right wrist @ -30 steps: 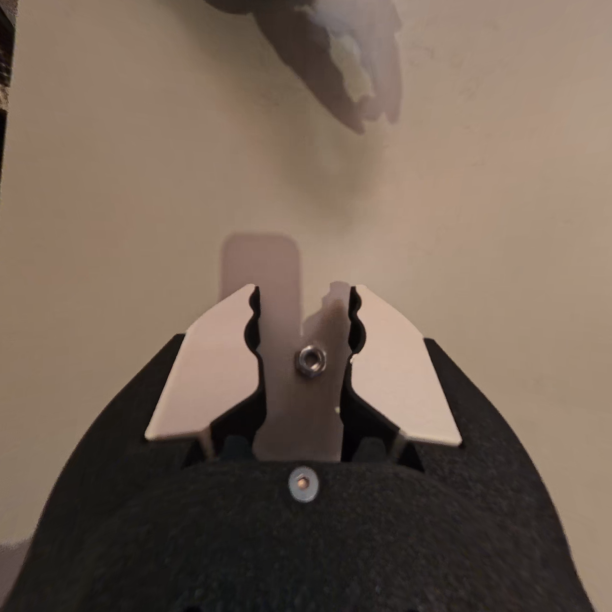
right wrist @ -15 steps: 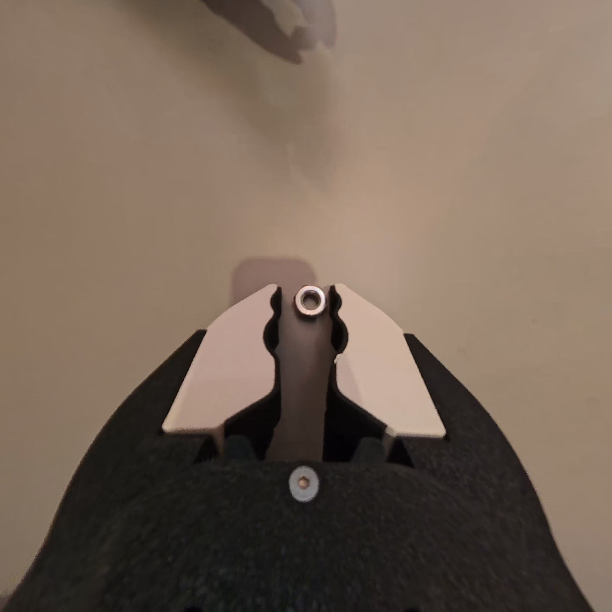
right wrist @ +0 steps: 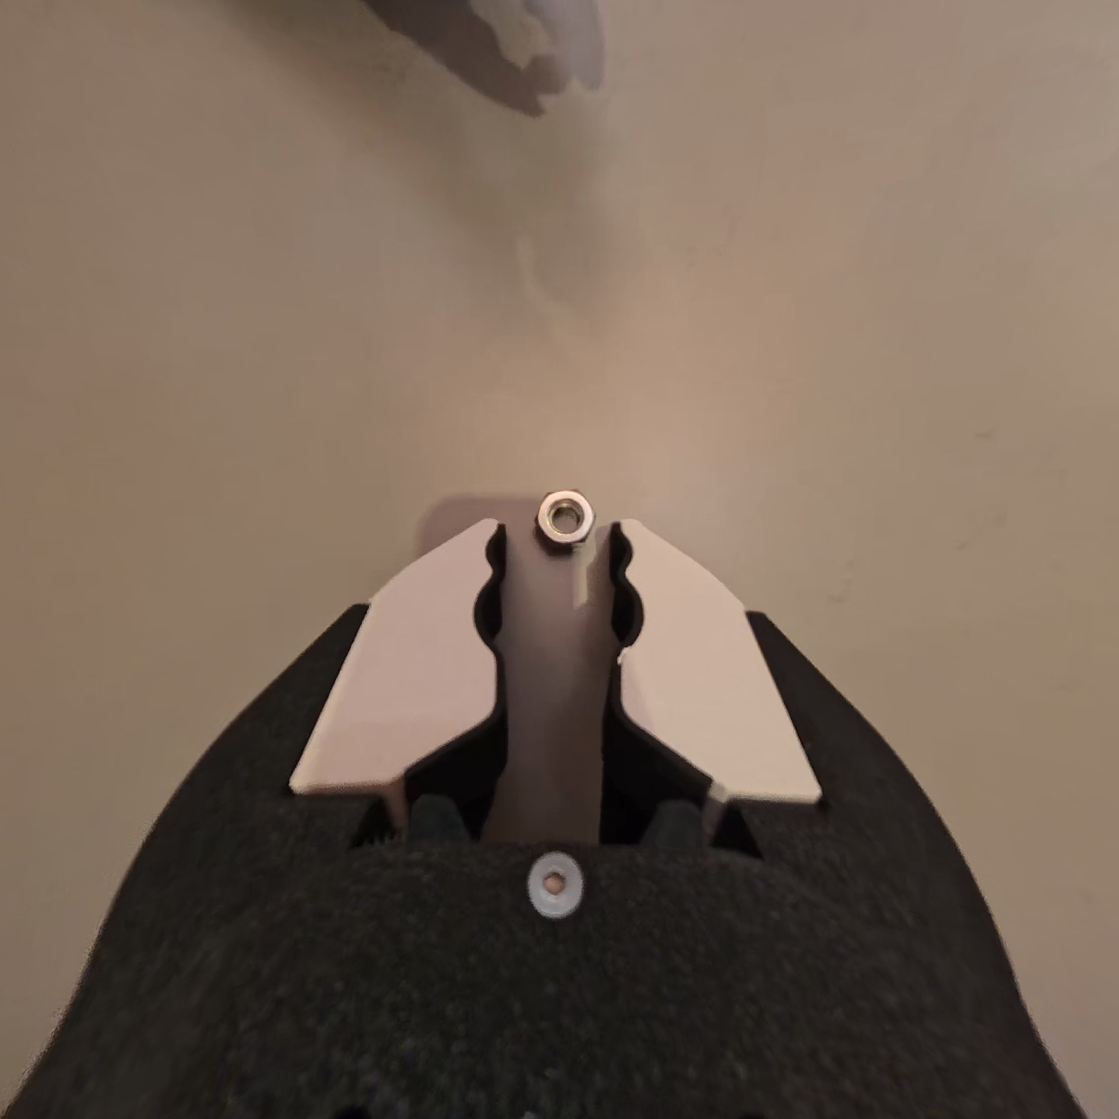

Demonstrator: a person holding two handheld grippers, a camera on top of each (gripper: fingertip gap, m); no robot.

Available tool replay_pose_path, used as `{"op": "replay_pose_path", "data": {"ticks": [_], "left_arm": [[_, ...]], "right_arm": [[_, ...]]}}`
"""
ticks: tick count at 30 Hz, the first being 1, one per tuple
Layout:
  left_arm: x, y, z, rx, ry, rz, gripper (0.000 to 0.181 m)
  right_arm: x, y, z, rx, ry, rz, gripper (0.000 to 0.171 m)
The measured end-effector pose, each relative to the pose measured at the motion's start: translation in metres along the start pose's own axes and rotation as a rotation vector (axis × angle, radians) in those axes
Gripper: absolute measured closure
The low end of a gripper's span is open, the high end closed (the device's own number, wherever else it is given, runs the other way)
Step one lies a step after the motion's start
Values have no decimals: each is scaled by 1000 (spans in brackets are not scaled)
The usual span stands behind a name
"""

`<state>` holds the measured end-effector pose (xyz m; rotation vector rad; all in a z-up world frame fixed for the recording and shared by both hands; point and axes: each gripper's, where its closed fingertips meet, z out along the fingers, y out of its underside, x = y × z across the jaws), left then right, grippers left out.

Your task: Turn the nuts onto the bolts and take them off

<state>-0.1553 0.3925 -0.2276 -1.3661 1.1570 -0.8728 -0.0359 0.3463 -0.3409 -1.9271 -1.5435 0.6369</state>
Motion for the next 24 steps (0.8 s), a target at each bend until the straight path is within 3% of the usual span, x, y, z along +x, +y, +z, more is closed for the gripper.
{"op": "replay_pose_path", "data": {"ticks": [4,12,17,24], "left_arm": [[1,1,0,-1,6,1,163],[6,2,3,-5,33,7,163],[18,1,6,-2,77,26,163],[39,3,14,-15,147,56,163]], "right_arm": [[-1,-2,2,3,-38,-28,152],[-3,-10,5,14,-9,-52,153],[1,-54,-26,128,62,-36,153],[-19,-131,-66,219,20,-128,153]]}}
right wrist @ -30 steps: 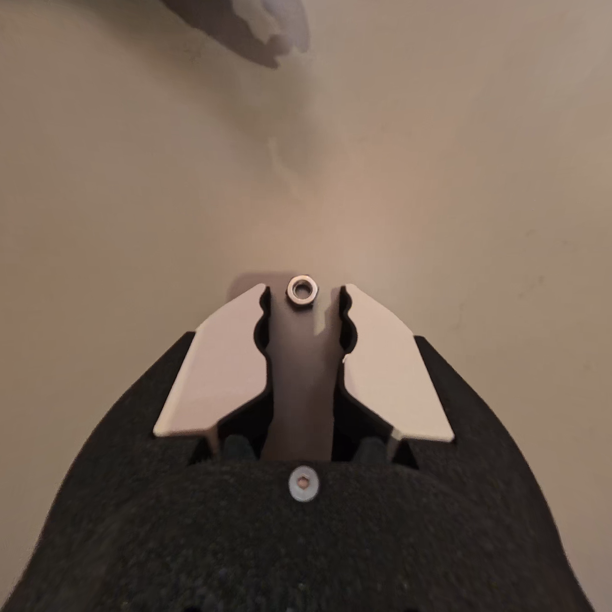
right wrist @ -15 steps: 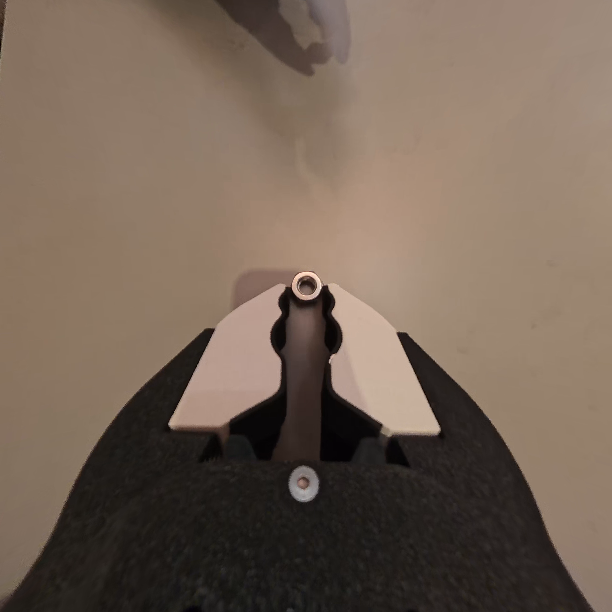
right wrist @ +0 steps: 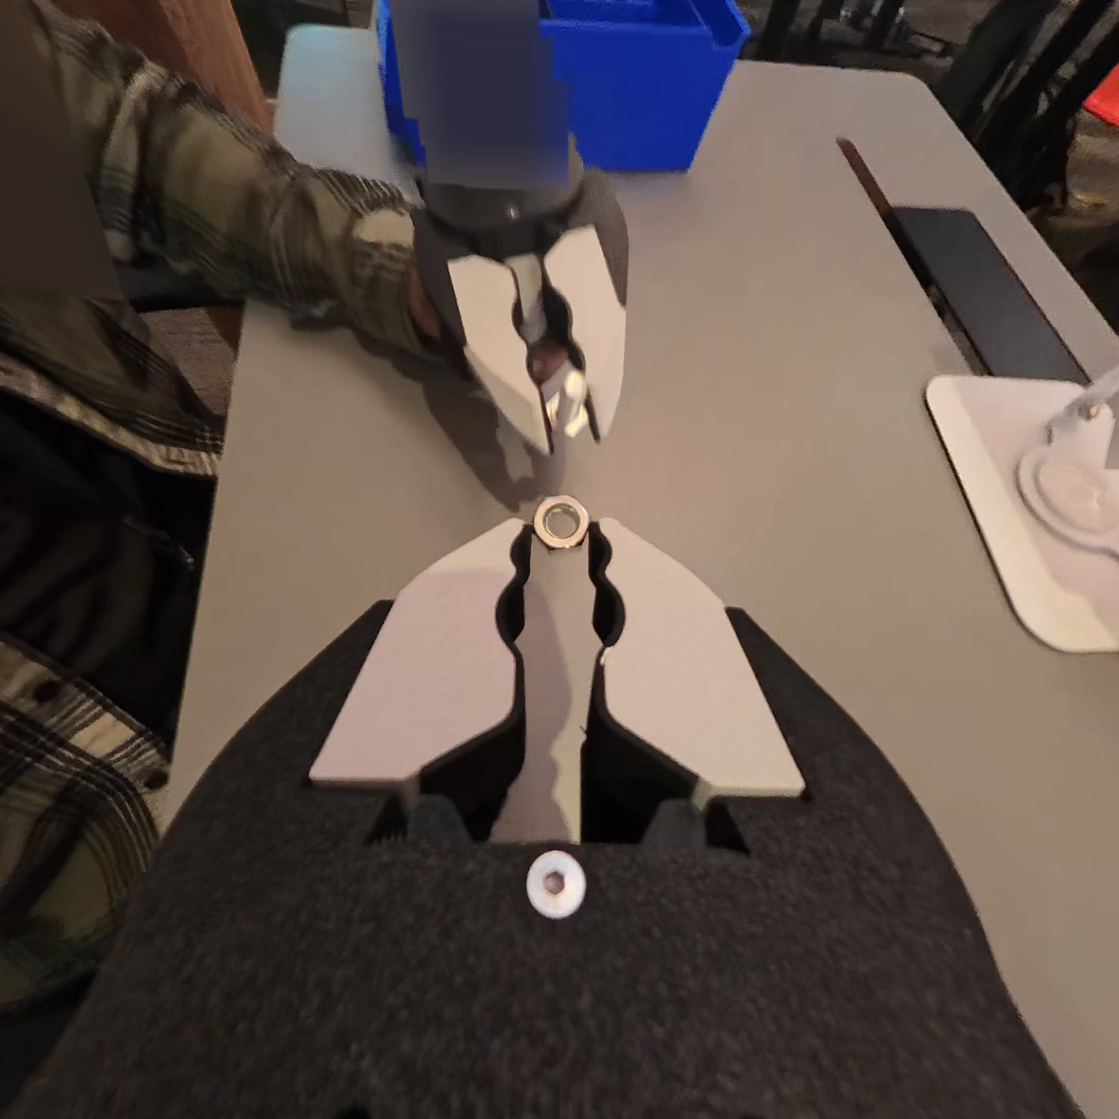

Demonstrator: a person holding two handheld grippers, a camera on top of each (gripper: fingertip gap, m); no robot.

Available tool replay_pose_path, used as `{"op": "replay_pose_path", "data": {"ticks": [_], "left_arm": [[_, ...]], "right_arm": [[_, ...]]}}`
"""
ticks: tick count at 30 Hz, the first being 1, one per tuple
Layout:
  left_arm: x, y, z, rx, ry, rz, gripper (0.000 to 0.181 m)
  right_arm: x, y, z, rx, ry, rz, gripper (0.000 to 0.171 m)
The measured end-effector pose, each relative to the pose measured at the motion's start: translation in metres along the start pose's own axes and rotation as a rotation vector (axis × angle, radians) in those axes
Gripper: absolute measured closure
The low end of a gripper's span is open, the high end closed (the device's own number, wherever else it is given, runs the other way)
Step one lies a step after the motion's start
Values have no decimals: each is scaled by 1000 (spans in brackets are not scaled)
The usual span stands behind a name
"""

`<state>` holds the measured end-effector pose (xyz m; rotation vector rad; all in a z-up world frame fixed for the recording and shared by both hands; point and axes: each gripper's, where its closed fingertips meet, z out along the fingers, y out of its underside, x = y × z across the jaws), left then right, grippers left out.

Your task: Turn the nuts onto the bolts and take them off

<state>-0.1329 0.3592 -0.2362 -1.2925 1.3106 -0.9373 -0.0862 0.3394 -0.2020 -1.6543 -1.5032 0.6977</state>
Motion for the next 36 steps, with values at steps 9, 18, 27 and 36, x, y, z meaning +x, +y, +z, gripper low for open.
{"op": "replay_pose_path", "data": {"ticks": [9,18,27,36], "left_arm": [[14,-3,5,-15,34,55,163],[13,-9,3,11,15,60,163],[8,-20,-4,95,-11,8,163],[3,-22,-6,112,-32,-14,163]], "right_arm": [[-5,-29,25,-78,-143,-55,153],[-7,-32,36,-41,-193,-27,153],[-2,-46,38,124,-158,24,154],[2,-51,42,216,-94,85,154]]}}
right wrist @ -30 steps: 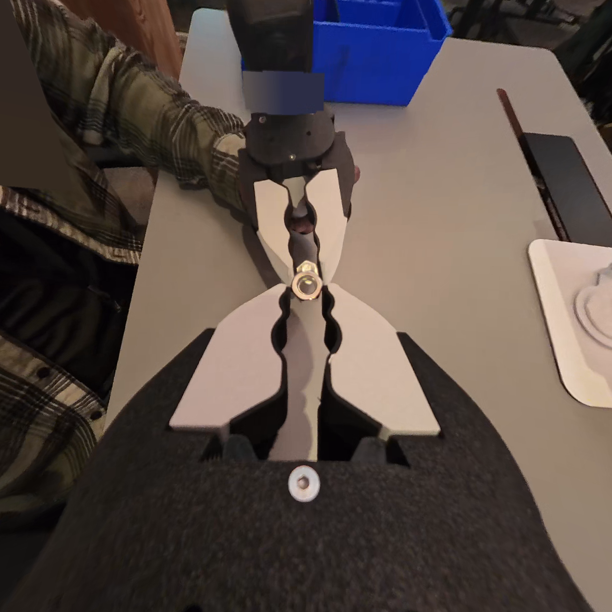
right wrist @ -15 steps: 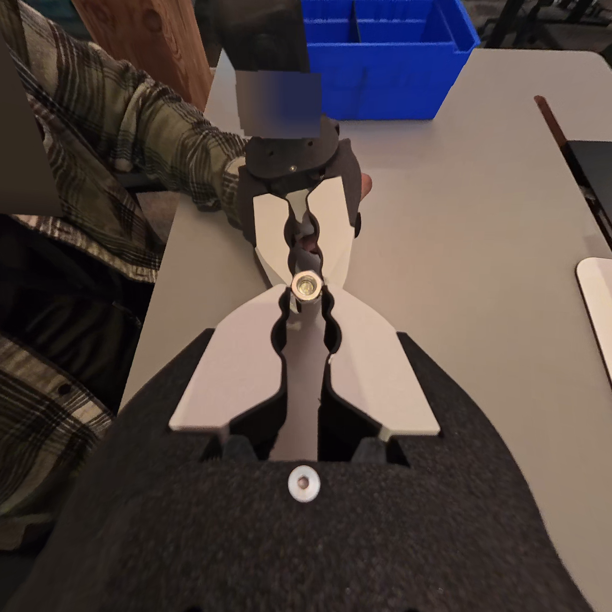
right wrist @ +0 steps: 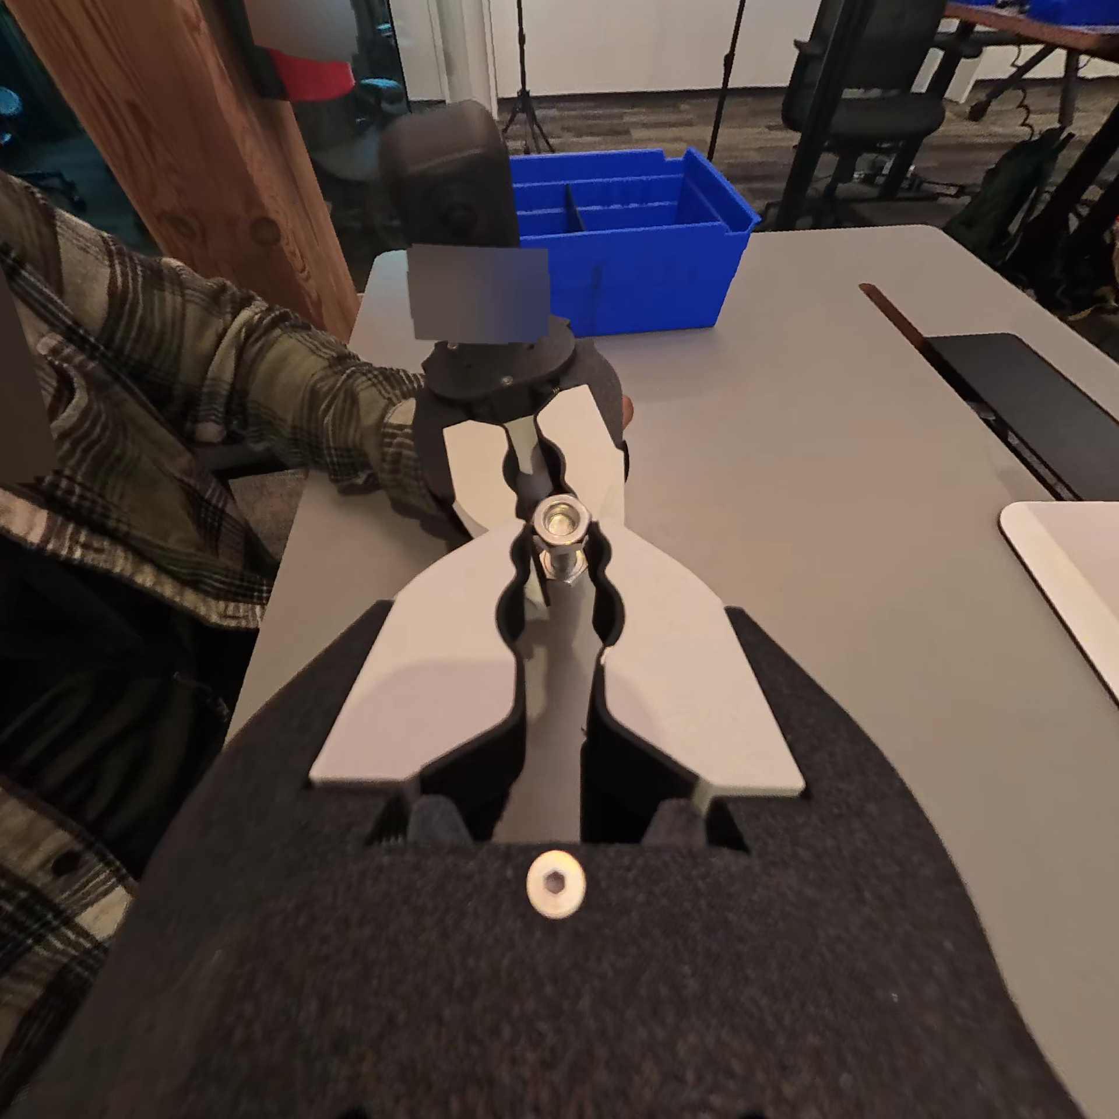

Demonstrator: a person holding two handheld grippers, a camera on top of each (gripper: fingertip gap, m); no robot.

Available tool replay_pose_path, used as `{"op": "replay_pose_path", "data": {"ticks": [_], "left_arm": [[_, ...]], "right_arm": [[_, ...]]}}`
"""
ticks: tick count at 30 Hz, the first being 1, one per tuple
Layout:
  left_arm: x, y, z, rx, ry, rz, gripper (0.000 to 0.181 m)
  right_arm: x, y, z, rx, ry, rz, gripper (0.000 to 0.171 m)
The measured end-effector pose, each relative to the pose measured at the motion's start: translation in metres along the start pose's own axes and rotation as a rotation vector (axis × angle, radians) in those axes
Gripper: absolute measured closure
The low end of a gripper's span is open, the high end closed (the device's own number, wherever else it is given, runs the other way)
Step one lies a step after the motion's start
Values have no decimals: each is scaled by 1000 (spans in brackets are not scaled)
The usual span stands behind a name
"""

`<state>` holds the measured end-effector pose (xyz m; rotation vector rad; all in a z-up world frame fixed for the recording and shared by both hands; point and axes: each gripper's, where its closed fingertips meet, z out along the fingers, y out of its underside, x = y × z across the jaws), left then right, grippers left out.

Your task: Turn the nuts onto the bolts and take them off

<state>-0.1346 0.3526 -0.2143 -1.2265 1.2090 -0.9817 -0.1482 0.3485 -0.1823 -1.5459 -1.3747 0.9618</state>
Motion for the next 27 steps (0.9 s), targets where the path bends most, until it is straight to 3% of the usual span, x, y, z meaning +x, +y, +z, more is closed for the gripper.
{"op": "replay_pose_path", "data": {"ticks": [17,27], "left_arm": [[-16,-5,-7,-8,-166,64,163],[-16,-9,-9,23,-153,39,163]], "right_arm": [[12,-9,3,81,295,170,153],[12,-15,5,154,309,206,153]]}}
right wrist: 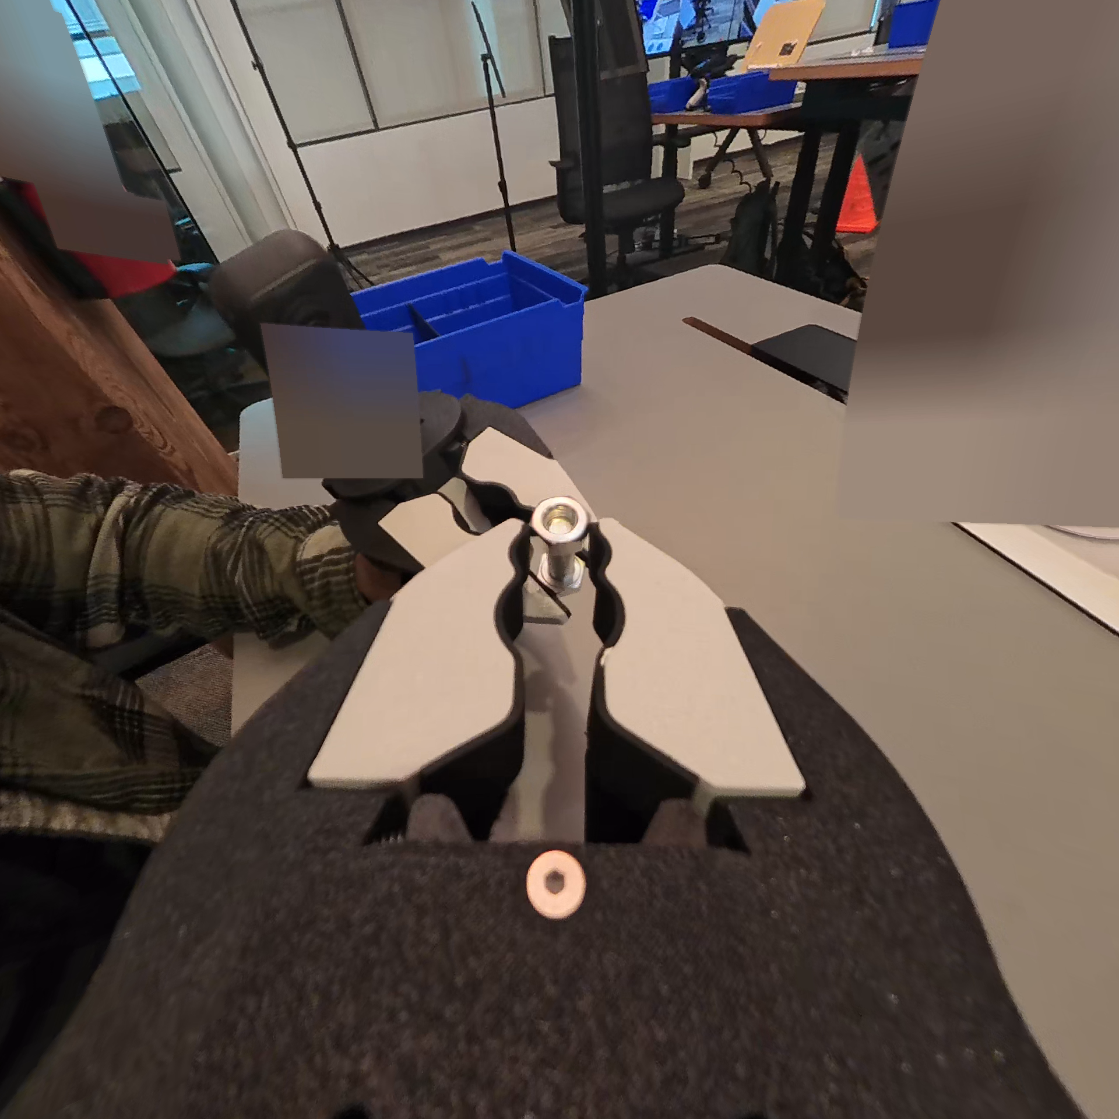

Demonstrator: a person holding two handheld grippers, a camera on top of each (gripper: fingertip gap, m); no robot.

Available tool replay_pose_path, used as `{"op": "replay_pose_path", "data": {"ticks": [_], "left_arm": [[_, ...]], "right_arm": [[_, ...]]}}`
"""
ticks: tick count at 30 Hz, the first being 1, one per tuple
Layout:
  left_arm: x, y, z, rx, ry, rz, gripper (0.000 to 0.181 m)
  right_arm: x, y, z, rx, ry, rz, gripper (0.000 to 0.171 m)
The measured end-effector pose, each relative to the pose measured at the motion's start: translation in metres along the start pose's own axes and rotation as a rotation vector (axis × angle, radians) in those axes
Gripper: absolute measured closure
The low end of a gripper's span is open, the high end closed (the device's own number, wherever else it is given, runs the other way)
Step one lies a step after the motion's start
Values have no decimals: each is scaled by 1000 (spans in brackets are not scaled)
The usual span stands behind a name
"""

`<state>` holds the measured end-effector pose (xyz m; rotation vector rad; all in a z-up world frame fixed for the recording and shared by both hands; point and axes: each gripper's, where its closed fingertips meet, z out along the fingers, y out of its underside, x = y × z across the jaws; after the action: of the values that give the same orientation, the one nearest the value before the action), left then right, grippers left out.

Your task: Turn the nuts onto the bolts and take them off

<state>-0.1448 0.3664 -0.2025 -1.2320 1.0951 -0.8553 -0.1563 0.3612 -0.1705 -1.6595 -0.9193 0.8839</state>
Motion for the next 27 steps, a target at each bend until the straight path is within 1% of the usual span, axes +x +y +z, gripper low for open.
{"op": "replay_pose_path", "data": {"ticks": [8,15,18,25,27], "left_arm": [[2,0,1,2,18,-5,163],[3,-6,-1,41,35,-39,163],[3,-10,-3,64,35,-49,163],[-1,-21,-10,74,-71,91,163],[-2,-24,-12,79,-85,104,163]], "right_arm": [[-1,1,-1,9,-20,-20,152],[-5,-6,0,105,-59,-78,153],[-7,-10,0,138,-45,-112,153],[-15,-21,2,232,7,-99,153],[-16,-24,2,256,27,-87,153]]}}
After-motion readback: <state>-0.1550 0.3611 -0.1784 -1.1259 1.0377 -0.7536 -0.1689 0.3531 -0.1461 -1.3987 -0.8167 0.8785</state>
